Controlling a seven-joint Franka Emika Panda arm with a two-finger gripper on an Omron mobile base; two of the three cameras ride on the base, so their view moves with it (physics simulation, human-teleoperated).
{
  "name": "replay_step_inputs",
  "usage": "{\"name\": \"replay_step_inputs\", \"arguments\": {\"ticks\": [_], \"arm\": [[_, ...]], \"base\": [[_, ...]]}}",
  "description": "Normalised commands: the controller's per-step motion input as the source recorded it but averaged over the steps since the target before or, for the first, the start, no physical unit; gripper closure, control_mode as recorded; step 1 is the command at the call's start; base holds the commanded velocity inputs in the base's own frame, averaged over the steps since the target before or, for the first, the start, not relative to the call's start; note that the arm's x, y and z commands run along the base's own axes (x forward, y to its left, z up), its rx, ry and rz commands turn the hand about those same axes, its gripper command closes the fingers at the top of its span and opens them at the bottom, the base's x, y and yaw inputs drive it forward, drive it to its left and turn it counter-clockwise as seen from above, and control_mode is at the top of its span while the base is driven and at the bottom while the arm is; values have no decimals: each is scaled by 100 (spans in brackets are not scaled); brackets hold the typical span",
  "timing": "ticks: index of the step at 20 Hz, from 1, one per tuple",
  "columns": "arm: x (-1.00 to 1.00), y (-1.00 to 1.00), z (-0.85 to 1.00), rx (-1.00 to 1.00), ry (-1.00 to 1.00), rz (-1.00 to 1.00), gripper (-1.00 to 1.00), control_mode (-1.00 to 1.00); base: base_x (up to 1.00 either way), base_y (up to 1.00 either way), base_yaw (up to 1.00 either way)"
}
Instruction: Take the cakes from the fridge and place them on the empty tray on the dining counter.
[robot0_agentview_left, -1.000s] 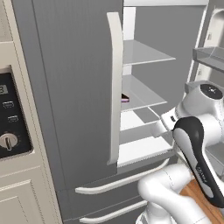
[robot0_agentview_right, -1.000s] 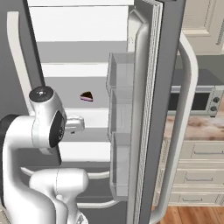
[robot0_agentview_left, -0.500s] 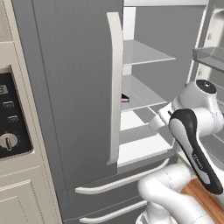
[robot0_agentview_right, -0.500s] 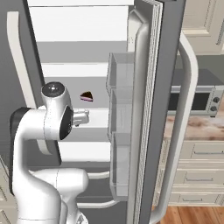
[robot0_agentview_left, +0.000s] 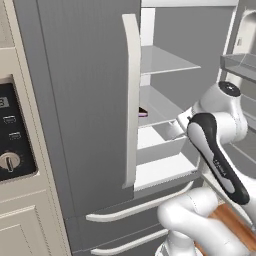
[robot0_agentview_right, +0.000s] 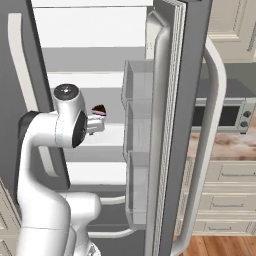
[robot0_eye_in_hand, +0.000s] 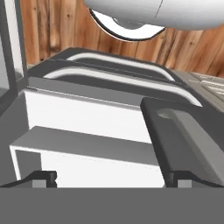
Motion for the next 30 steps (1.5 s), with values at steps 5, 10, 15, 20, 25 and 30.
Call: {"name": "replay_step_inputs", "arguments": {"ticks": [5,10,15,20,25,30], "arm": [[36,1,12,0,-3,0,-100,-100],[34,0,4,0,-2,0,-100,-100],[34,0,0,0,-2,0,-100,-100],[35,0,0,0,0,0,-100,-100],[34,1,0,0,0,1,-100,-100],[29,10,-7,0,0,2,-100,-100]], "base": [[0,0,0],[0,0,0],[0,0,0],[0,0,0],[0,0,0],[0,0,0]]}}
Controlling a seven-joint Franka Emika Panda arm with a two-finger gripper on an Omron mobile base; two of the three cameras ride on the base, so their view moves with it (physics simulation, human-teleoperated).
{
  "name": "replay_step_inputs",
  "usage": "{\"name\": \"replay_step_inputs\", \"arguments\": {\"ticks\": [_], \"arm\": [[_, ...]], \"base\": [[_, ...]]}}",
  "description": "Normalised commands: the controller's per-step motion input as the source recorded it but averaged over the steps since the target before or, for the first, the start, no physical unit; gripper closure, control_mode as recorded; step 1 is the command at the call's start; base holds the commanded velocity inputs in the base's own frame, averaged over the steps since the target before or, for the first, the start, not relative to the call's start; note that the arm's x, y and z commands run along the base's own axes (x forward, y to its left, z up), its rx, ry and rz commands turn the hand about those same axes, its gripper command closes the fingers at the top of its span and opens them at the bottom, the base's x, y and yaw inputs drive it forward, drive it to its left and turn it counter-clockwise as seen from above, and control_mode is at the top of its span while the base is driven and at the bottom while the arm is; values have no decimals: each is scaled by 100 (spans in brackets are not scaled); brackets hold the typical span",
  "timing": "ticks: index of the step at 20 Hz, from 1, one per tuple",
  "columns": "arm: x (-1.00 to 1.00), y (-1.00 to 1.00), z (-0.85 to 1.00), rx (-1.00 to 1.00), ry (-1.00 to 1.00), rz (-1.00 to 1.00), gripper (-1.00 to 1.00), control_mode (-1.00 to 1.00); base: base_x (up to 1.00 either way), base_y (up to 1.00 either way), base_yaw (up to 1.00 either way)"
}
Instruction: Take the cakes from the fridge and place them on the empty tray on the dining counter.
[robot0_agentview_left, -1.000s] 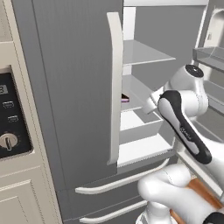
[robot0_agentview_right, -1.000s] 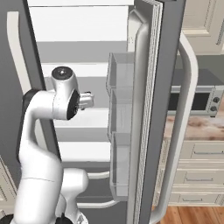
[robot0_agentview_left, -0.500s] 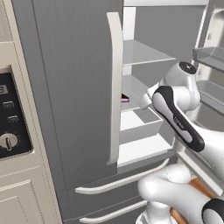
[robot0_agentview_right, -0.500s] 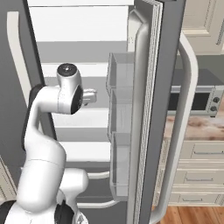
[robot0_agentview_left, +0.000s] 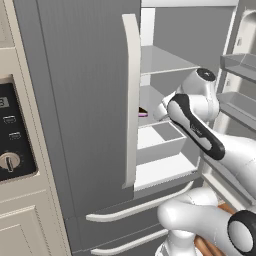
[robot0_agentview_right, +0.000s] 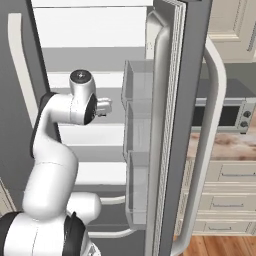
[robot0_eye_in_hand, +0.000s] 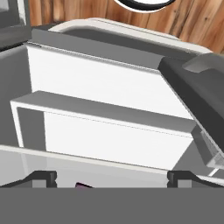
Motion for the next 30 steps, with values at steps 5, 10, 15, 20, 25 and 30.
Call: {"name": "replay_step_inputs", "arguments": {"ticks": [5,10,15,20,25,30], "arm": [[28,6,-15,0,0,2,-100,-100],[23,0,-20,0,0,3,-100,-100],[25,0,-20,0,0,3,-100,-100],[30,0,-5,0,0,3,-100,-100],[35,0,0,0,0,3,-100,-100],[33,0,-1,0,2,2,-100,-100]], "base": [[0,0,0],[0,0,0],[0,0,0],[0,0,0],[0,0,0],[0,0,0]]}}
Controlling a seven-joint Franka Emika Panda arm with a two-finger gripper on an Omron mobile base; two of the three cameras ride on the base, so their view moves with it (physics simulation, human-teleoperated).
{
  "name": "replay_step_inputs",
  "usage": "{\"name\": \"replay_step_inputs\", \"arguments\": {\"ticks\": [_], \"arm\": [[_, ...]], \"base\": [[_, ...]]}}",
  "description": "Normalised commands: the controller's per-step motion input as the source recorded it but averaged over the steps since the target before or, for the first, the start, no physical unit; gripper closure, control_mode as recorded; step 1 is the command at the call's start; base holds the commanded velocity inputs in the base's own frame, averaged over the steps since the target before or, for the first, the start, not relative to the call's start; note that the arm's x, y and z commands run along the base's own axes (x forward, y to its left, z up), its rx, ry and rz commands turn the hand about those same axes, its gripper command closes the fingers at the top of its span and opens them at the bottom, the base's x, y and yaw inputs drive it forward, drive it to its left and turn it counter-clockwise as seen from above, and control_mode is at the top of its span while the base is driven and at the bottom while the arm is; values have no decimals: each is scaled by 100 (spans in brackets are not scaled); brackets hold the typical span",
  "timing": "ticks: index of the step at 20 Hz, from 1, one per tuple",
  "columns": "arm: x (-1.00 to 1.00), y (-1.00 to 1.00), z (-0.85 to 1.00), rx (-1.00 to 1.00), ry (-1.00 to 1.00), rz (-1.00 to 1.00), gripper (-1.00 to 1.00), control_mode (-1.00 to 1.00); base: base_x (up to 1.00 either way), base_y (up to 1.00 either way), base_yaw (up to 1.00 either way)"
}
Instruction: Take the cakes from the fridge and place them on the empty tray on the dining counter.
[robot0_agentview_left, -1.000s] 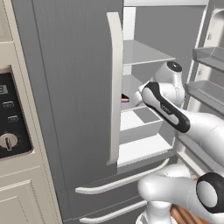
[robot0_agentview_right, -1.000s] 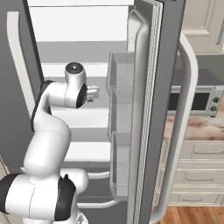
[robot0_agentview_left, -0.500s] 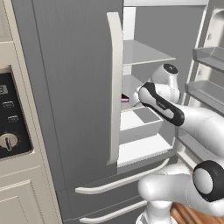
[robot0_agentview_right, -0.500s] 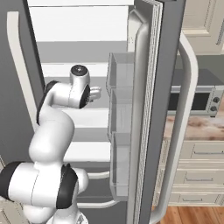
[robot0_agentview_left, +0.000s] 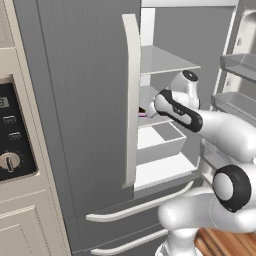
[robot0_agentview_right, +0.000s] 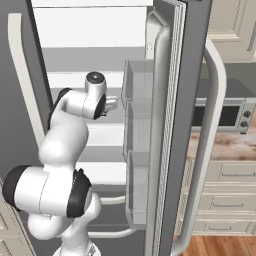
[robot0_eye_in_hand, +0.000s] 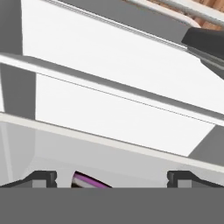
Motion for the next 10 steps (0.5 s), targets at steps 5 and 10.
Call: {"name": "replay_step_inputs", "arguments": {"ticks": [5,10], "arm": [[27,0,-16,0,0,2,-100,-100],[25,0,-27,0,1,2,-100,-100]], "base": [[0,0,0],[0,0,0]]}}
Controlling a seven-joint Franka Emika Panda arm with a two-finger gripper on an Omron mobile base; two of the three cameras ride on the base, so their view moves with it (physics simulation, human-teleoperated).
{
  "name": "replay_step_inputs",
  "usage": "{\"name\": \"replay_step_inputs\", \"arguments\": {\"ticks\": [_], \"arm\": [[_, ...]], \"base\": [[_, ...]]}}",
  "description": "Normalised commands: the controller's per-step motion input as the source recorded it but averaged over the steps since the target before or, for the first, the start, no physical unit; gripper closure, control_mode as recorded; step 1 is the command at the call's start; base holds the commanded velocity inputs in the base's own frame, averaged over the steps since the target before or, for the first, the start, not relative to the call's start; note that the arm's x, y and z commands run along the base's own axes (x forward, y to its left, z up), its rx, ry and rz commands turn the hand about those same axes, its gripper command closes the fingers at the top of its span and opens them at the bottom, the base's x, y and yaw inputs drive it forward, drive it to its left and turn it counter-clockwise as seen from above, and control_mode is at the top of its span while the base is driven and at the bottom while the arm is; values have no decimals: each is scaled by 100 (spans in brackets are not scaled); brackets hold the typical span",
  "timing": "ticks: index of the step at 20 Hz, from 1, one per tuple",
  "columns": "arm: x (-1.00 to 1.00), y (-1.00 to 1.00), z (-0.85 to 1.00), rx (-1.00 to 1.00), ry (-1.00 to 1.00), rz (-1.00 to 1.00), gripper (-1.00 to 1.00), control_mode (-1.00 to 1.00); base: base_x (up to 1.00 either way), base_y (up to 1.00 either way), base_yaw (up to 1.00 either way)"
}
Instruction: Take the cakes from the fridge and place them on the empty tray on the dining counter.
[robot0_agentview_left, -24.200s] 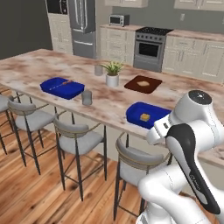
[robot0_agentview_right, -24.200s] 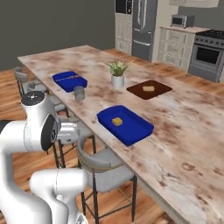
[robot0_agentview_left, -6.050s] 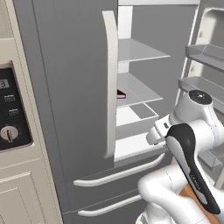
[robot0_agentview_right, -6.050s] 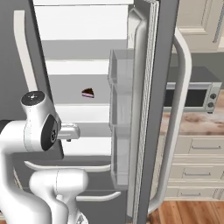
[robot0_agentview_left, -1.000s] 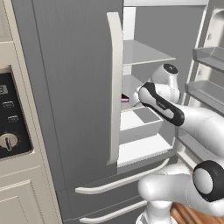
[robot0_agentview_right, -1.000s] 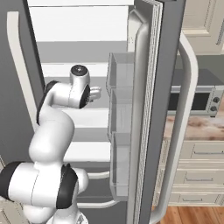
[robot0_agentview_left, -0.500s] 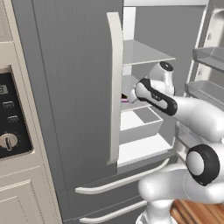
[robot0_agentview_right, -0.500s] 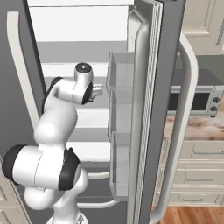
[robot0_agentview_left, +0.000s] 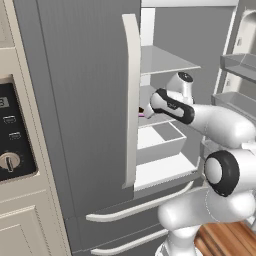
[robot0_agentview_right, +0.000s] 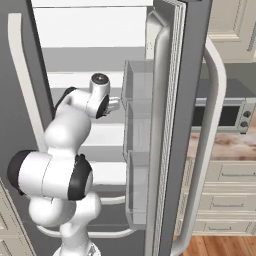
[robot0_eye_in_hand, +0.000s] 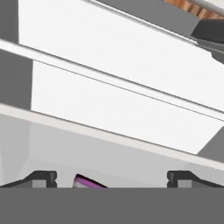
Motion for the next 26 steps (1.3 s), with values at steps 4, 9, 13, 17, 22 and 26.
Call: {"name": "replay_step_inputs", "arguments": {"ticks": [4,9,13,17,22,26], "arm": [[24,0,-25,0,1,1,-100,-100],[29,0,-16,0,1,1,-100,-100],[35,0,-7,0,0,3,-100,-100],[36,0,-3,0,0,4,-100,-100],[32,-2,-12,0,0,4,-100,-100],[24,-11,-22,0,0,5,-100,-100]], "base": [[0,0,0],[0,0,0],[0,0,0],[0,0,0],[0,0,0],[0,0,0]]}}
